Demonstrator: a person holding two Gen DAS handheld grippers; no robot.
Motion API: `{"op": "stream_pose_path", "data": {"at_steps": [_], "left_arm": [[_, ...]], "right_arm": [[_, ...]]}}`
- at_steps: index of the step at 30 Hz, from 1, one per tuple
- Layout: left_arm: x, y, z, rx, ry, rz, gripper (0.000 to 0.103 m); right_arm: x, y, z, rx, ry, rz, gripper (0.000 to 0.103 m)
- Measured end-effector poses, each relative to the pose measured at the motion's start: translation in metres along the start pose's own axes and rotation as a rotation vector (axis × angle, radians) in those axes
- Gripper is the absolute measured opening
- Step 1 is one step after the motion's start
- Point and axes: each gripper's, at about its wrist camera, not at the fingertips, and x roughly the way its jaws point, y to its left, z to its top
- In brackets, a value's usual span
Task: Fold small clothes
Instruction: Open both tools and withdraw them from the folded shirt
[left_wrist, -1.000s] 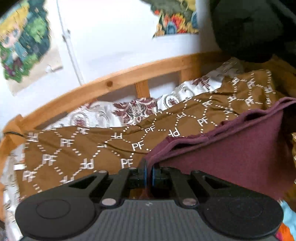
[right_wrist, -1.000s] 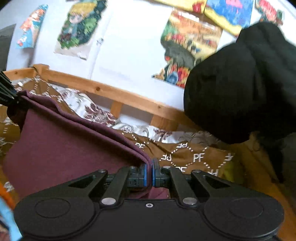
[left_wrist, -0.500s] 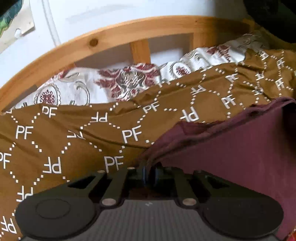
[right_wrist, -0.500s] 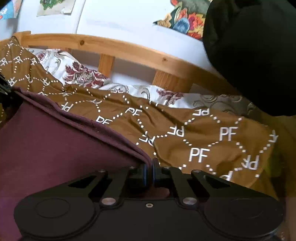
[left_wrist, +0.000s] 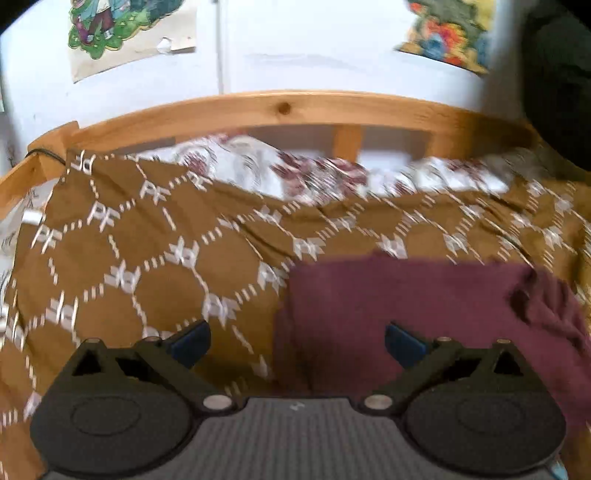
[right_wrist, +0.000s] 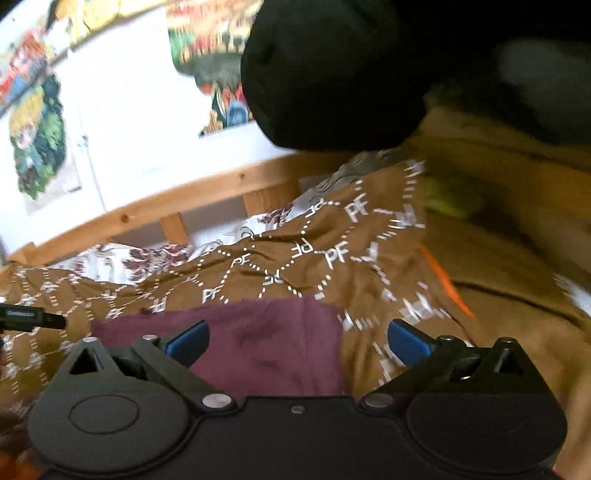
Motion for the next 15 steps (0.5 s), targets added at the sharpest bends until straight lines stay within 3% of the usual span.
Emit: {"op": "stream_pose_path", "data": {"at_steps": [7, 10, 15], "left_arm": [[-0.061, -0.046, -0.067, -0.050, -0.018, -0.140, 0.102], [-0.067, -0.060, -0.082, -0.020, 0.000, -0.179, 0.102], [-0.066, -0.069, -0.091, 0.008, 0.034, -0.164, 0.102]], "right_arm": [[-0.110, 0.008, -0.058, 0.042, -0.059, -0.042, 0.103], [-0.128, 0.014, -0.075, 0.017, -0.057, -0.068, 0.103], [-0.137, 0.014, -0.095, -0.037, -0.059, -0.081, 0.103]]}}
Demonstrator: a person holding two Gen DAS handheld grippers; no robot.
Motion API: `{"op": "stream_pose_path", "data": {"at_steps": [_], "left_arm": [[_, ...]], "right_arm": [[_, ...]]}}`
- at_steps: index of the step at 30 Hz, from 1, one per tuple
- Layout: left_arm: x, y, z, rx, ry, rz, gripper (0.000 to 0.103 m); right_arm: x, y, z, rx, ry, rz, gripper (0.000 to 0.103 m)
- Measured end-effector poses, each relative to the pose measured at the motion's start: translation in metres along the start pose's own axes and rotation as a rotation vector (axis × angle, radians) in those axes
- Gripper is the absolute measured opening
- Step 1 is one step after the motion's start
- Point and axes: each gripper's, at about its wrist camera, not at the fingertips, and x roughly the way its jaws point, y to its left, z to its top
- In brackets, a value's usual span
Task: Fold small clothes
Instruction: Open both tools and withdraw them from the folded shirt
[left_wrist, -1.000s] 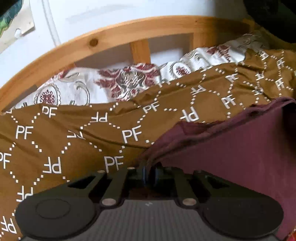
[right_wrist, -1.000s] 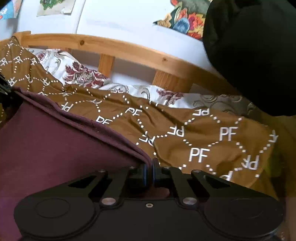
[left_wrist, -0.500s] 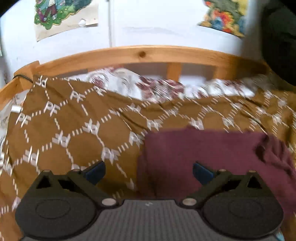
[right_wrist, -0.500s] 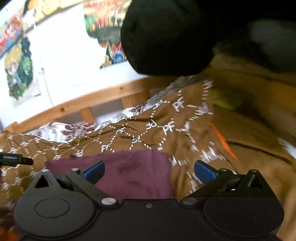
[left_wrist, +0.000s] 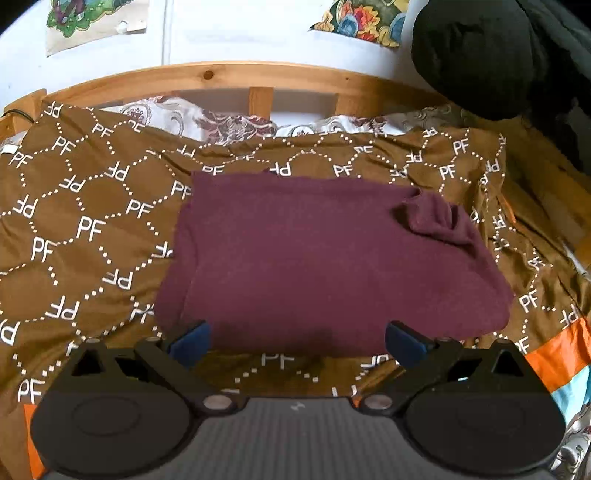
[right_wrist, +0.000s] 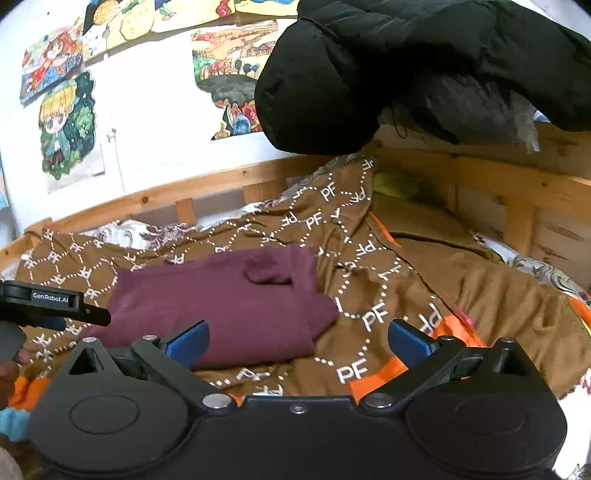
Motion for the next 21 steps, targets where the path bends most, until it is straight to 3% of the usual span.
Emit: {"op": "stream_pose_path", "data": {"at_steps": [8, 21], "left_arm": [[0.003, 0.004, 0.003, -0.048, 0.012, 0.022, 0.102], [0.000, 0.005, 0.004, -0.025, -0.010, 0.046, 0.102]], "right_arm": [[0.003, -0.008, -0.004, 0.041, -0.002, -0.021, 0.103], [0.018, -0.012, -0.006, 0.074, 0.033, -0.031, 0.103]]}}
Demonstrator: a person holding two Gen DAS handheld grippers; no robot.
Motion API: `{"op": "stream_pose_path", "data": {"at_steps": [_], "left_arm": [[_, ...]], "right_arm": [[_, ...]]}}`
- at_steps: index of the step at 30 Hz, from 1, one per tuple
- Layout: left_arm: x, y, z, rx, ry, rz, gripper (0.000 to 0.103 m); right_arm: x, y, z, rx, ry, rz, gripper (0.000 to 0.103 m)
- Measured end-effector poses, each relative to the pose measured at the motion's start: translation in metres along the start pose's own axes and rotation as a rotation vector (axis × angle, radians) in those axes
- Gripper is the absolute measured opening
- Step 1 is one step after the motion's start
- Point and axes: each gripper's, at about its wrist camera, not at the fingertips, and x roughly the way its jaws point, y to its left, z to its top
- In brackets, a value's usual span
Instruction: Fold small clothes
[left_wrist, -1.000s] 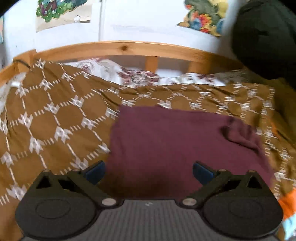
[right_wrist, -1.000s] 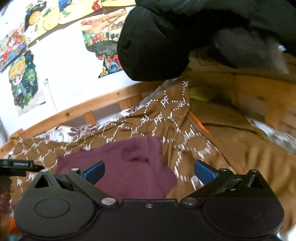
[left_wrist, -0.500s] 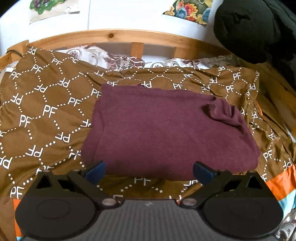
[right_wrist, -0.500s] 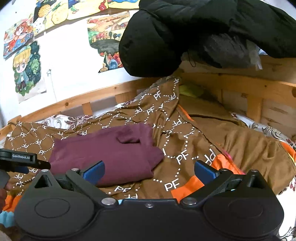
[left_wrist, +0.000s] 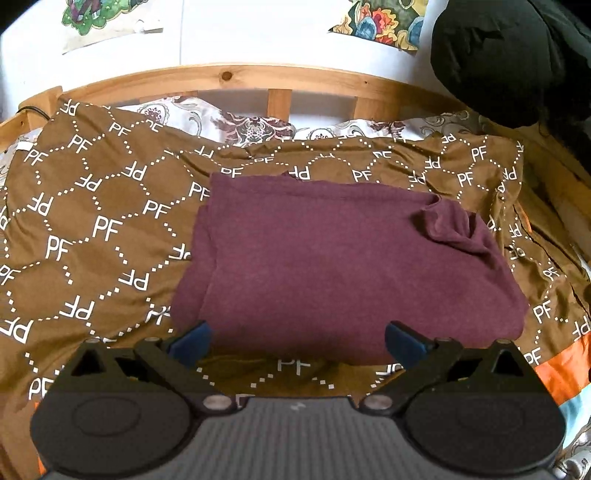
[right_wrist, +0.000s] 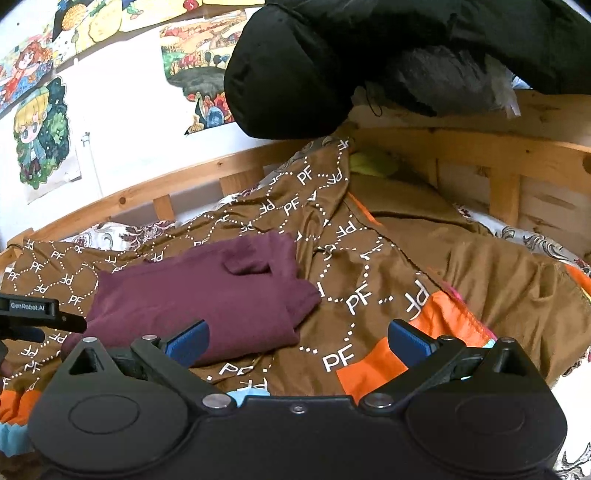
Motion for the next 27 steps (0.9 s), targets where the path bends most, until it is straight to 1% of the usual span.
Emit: {"op": "stream_pose_path", "data": {"at_steps": [4, 7, 9, 11, 16, 20, 23, 27], "left_arm": [[-0.005, 0.001, -0.001, 0.003, -0.014, 0.000, 0.102], [-0.008, 0.000, -0.002, 0.018, -0.019, -0.002, 0.102], [-0.009, -0.002, -0.002, 0.038, -0.024, -0.003, 0.102], [-0.009, -0.004, -0.002, 0.060, -0.030, 0.001, 0.102], [0.004, -0.006, 0.001, 0.119, -0.008, 0.031, 0.102], [0.021, -0.001, 0.004, 0.139, 0.009, 0.045, 0.102], [0.036, 0.005, 0.007, 0.138, 0.021, 0.050, 0.102], [0.050, 0.016, 0.011, 0.119, 0.032, 0.057, 0.102]], "right_arm": [[0.009, 0.000, 0.001, -0.005, 0.020, 0.006, 0.103], [0.024, 0.000, 0.003, -0.017, 0.042, 0.021, 0.103], [0.039, 0.001, 0.010, -0.046, 0.060, 0.029, 0.103], [0.056, 0.006, 0.019, -0.105, 0.063, 0.047, 0.103], [0.107, 0.015, 0.043, -0.222, 0.031, 0.066, 0.103], [0.154, 0.025, 0.049, -0.298, 0.005, 0.051, 0.103], [0.188, 0.031, 0.049, -0.346, 0.029, 0.069, 0.103], [0.229, 0.045, 0.049, -0.476, 0.072, 0.075, 0.102]]}}
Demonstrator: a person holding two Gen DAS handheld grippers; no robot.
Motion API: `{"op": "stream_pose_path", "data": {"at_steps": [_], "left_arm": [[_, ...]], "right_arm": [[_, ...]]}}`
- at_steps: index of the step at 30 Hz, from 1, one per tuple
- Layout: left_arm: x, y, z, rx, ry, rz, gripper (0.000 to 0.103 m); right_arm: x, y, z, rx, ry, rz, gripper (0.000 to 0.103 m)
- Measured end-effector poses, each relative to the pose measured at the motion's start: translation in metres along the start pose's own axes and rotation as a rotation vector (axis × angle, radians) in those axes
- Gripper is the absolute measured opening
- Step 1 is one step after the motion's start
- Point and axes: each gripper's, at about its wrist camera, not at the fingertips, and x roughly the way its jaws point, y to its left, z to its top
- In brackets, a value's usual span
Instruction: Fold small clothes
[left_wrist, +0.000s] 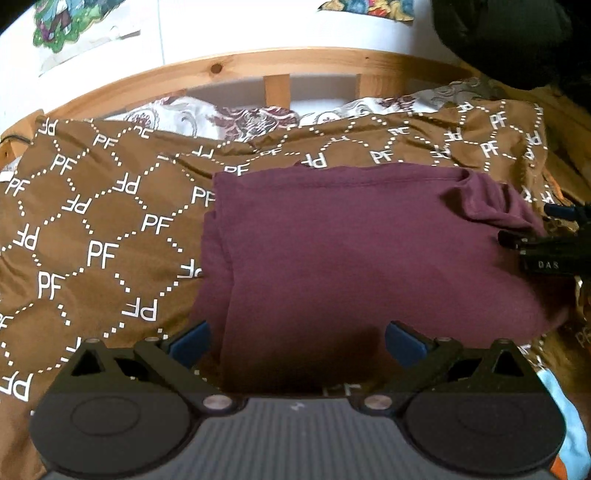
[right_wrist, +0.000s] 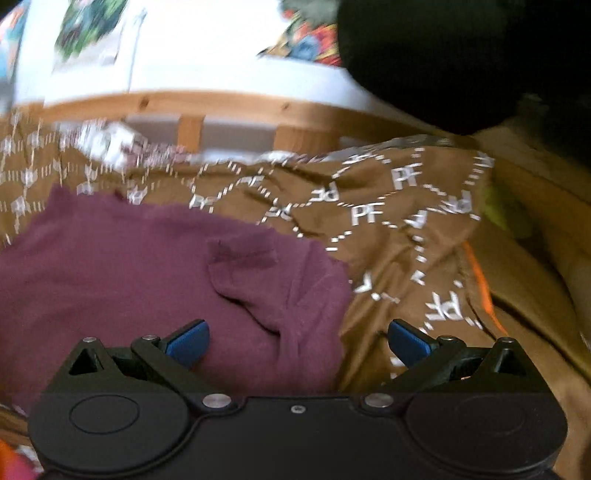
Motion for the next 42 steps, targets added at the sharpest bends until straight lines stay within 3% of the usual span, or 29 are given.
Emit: {"op": "stream_pose_path", "data": {"at_steps": [6, 10, 13, 18, 27, 34, 42], "left_arm": [[0.010, 0.019, 0.002, -0.040, 0.010, 0.015, 0.102], [0.008, 0.034, -0.003, -0.083, 0.008, 0.030, 0.102], [0.009, 0.041, -0.005, -0.115, 0.013, 0.039, 0.102], [0.008, 0.049, -0.006, -0.150, -0.009, 0.064, 0.102], [0.012, 0.056, -0.006, -0.214, -0.004, 0.076, 0.102], [0.013, 0.052, -0.008, -0.231, -0.002, 0.077, 0.102], [0.018, 0.051, -0.011, -0.241, -0.009, 0.073, 0.102]], "right_arm": [[0.041, -0.013, 0.019, -0.084, -0.028, -0.145, 0.102], [0.045, -0.045, 0.032, 0.042, -0.056, -0.254, 0.102], [0.033, -0.070, 0.035, 0.230, -0.055, -0.243, 0.102], [0.010, -0.058, 0.027, 0.290, -0.036, -0.181, 0.103], [-0.044, 0.020, 0.015, 0.238, -0.062, -0.015, 0.103], [-0.072, 0.053, 0.000, 0.209, -0.040, 0.040, 0.103], [-0.074, 0.073, -0.003, 0.215, -0.037, 0.069, 0.103]]}}
